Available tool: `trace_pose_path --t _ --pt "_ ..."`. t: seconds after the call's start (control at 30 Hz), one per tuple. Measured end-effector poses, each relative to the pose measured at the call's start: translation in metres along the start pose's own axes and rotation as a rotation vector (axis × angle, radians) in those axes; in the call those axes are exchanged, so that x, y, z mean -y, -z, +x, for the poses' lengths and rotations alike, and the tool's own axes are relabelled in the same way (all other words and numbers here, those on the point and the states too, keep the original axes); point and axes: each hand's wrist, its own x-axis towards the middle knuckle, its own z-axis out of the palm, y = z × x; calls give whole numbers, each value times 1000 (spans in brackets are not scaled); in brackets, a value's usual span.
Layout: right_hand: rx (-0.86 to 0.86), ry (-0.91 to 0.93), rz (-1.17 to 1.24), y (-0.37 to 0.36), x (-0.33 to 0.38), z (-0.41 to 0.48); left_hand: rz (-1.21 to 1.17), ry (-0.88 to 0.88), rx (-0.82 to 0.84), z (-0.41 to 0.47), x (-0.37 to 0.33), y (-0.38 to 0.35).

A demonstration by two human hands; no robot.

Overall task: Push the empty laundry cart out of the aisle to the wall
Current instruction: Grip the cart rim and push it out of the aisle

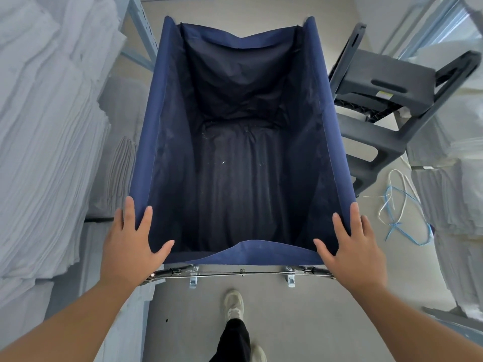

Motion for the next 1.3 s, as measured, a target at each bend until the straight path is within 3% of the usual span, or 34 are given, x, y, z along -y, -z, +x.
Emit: trace_pose_path --t 1.3 --pt "18 -23 -36 24 8 133 -11 14 21 126 -21 14"
